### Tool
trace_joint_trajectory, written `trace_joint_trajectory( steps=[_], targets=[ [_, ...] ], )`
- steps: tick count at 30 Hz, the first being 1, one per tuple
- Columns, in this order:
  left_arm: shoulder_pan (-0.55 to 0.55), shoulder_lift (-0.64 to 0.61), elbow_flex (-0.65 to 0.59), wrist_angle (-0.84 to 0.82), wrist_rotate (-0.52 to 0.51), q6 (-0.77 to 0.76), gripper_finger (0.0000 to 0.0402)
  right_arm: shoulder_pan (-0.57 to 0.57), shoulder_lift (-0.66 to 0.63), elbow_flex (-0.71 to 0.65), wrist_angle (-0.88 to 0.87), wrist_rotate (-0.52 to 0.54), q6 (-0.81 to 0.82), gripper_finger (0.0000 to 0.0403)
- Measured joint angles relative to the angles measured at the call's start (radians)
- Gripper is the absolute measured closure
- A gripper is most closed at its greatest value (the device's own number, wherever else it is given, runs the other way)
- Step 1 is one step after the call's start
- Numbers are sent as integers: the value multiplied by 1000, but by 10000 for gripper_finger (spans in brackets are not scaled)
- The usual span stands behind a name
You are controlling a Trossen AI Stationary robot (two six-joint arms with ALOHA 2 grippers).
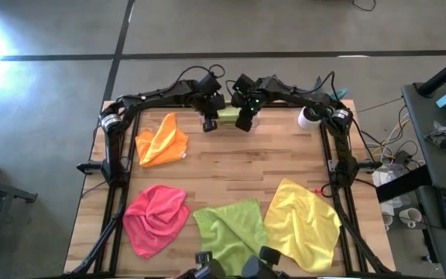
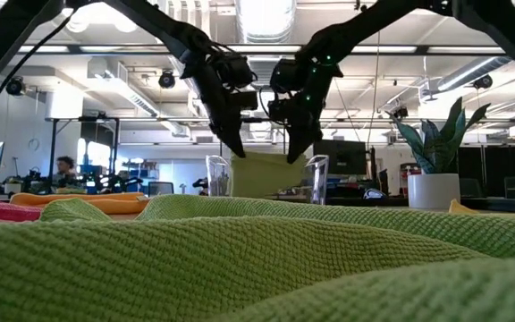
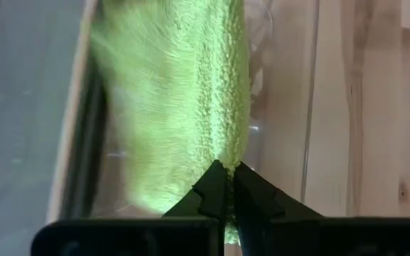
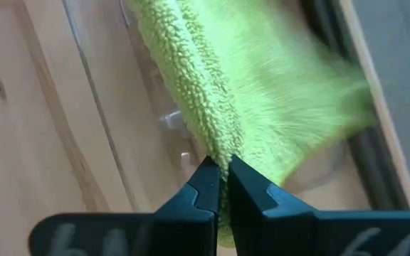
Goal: Fold microfiber towels
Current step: Put the top green microfiber towel into the transparent bin, then fold the green microfiber towel on the table
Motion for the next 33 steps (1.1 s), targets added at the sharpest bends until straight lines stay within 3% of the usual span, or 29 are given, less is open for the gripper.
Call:
trace_joint_trajectory(
  steps=[6,17,27,33],
  targets=[
    [-2,0,-81,44,42,-33,401,2,27,0,-21,-53,0,394],
    [-22,0,-92,53,32,-50,383,15,30,5,-48,-61,-4,390],
    [-23,-6,-93,58,18,-50,275,13,19,12,-53,-58,34,295],
    [-23,-64,-93,72,-10,-50,246,13,-23,13,-52,-63,34,248]
  ],
)
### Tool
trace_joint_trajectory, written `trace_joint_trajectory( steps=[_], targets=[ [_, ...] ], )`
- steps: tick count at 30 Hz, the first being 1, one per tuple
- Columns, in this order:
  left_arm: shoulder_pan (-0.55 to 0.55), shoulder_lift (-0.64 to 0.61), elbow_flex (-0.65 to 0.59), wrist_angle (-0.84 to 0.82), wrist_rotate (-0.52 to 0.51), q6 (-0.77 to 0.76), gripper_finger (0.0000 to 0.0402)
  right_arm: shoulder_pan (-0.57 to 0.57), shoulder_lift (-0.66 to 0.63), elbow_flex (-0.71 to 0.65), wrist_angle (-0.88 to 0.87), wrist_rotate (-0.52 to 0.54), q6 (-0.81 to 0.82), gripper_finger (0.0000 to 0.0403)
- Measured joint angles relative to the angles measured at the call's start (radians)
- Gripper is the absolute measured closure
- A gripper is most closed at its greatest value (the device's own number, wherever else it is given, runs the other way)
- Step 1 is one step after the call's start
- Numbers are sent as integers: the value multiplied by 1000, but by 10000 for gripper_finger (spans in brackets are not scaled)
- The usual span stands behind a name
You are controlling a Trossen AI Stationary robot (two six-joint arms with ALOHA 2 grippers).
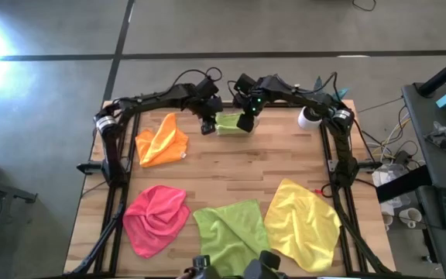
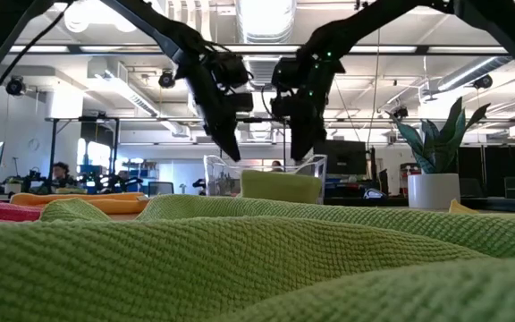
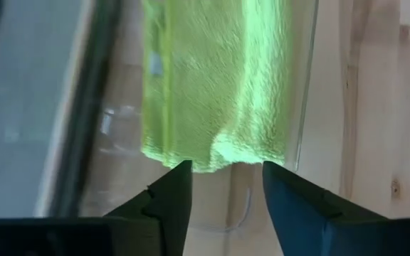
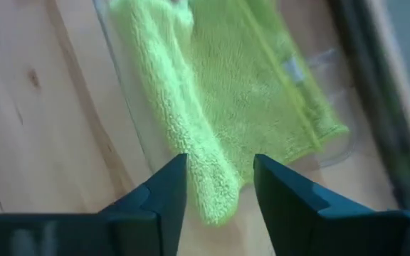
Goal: Fold microfiber towels
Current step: Fold the green microfiber towel on the table
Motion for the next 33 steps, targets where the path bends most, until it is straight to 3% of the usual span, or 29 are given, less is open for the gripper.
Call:
trace_joint_trajectory(
  steps=[4,8,16,24,33],
  targets=[
    [0,-62,0,8,-9,0,245,-15,-16,1,68,-20,1,242],
    [-1,-142,1,-5,-22,-1,244,-34,8,1,123,-65,54,262],
    [-2,-294,-8,-11,-24,-56,244,-40,61,3,145,-83,69,384],
    [-5,-362,-95,-75,-25,-159,244,-38,-5,35,94,-82,65,394],
    [-38,-462,-327,-84,-27,-287,244,51,-135,30,-138,-76,-6,394]
  ],
)
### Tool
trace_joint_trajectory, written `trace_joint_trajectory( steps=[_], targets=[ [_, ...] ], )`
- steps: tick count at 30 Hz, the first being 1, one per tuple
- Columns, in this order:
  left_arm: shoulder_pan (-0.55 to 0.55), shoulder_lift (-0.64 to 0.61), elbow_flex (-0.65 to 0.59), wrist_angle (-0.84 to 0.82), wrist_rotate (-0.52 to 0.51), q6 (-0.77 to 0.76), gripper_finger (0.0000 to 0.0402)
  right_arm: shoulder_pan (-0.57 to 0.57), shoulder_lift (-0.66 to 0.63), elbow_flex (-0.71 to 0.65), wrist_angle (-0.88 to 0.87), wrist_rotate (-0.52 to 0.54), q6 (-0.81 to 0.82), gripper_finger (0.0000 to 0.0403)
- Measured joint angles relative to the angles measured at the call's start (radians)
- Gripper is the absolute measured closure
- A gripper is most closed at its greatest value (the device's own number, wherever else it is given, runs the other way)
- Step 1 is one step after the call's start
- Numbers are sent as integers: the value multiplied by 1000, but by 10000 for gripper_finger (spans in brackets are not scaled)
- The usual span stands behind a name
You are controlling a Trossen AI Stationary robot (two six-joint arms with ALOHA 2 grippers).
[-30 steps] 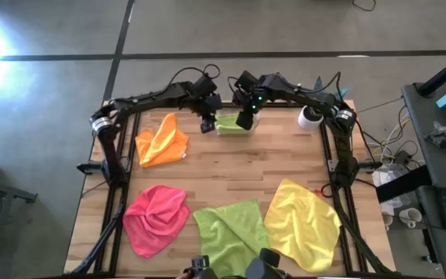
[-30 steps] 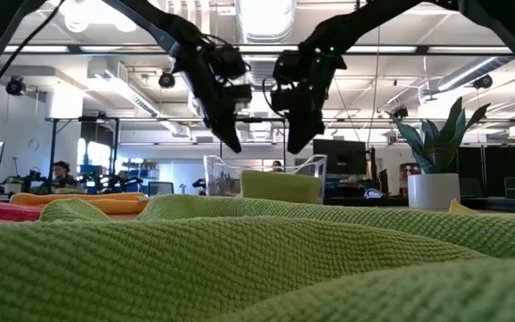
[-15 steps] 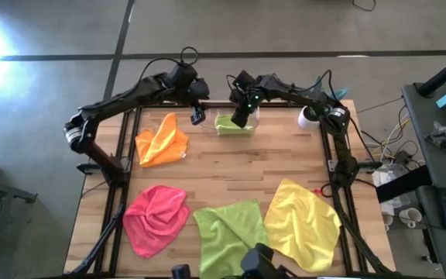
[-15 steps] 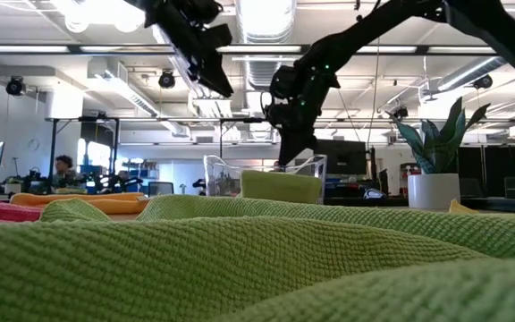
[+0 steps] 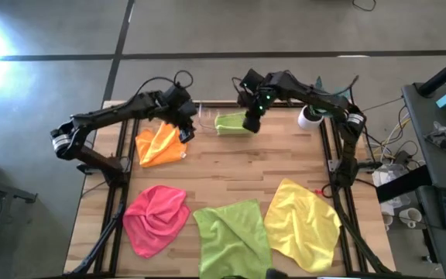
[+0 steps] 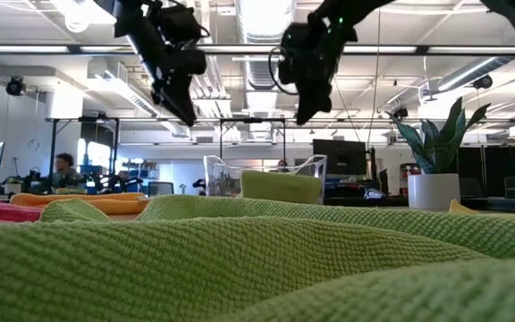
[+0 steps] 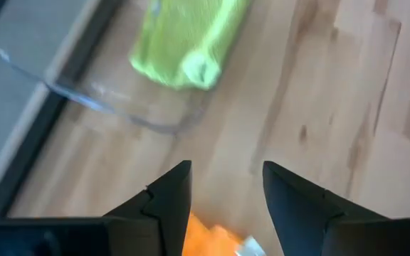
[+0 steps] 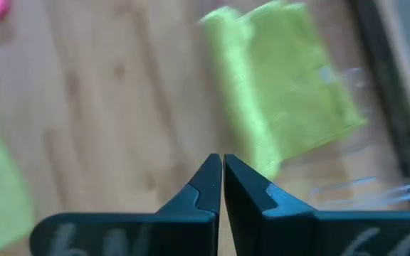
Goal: Fold microfiber towels
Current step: Fold the green microfiber towel on the table
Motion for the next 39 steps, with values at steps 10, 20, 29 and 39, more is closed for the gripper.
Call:
trace_joint_trajectory(
  steps=[10,20,29,39],
  targets=[
    [-108,-81,-177,20,21,-29,244,187,-122,-176,-45,-4,39,394],
    [-227,-73,-242,46,180,-144,244,333,-235,-427,85,-159,176,394],
    [-360,-70,-286,183,251,-474,244,461,-256,-568,141,-165,269,394],
    [-551,-68,-304,238,252,-784,244,593,-254,-628,218,-165,280,394]
  ],
)
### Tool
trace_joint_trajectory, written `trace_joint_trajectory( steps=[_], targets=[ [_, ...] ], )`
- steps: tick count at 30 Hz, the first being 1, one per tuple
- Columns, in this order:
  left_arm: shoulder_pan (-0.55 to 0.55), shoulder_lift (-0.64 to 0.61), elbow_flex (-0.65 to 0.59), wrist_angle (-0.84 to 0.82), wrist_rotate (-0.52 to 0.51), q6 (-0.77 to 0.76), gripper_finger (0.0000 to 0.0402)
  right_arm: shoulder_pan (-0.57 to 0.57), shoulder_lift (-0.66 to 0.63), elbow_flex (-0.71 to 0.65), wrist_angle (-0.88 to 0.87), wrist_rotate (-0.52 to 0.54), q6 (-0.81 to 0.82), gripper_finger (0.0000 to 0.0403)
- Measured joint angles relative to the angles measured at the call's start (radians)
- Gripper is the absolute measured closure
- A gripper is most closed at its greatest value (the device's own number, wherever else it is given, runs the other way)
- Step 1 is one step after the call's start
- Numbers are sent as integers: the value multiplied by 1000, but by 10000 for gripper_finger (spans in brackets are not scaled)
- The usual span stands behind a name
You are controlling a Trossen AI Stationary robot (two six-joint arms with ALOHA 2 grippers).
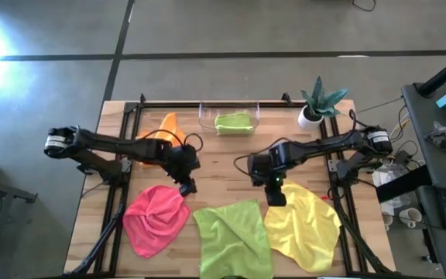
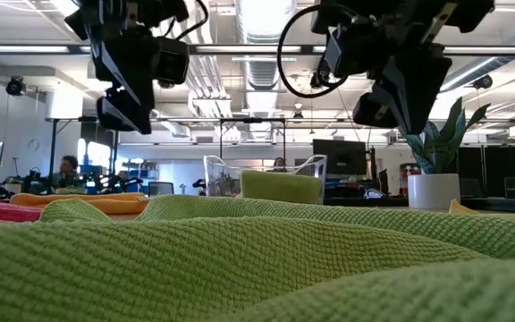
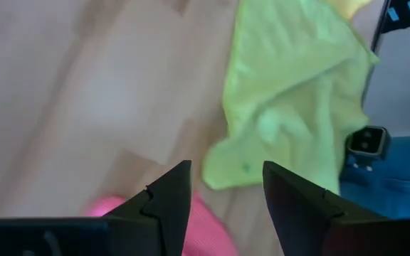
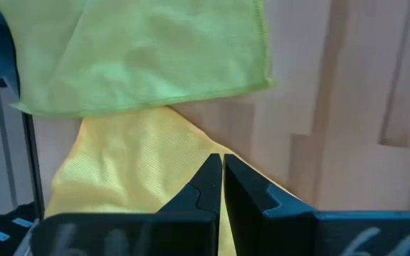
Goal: Fold microfiber towels
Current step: Fold the green microfiber towel on the table
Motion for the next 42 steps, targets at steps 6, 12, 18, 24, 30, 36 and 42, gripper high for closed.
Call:
trace_joint_trajectory(
  steps=[6,12,18,24,30,36,42],
  targets=[
    [-100,1,0,2,0,-151,244,31,0,-43,59,2,74,394],
    [-197,1,-21,107,-3,-315,244,54,0,-111,96,9,110,390],
    [-271,1,-91,298,-76,-581,244,71,0,-168,183,10,204,348],
    [-344,1,-171,365,-187,-790,244,71,0,-185,246,10,238,285],
    [-386,2,-222,405,-253,-883,244,71,0,-178,258,10,233,250],
    [-399,24,-276,476,-279,-956,244,70,1,-178,270,10,230,241],
    [-410,127,-290,648,-286,-976,244,69,2,-178,297,10,231,241]
  ],
)
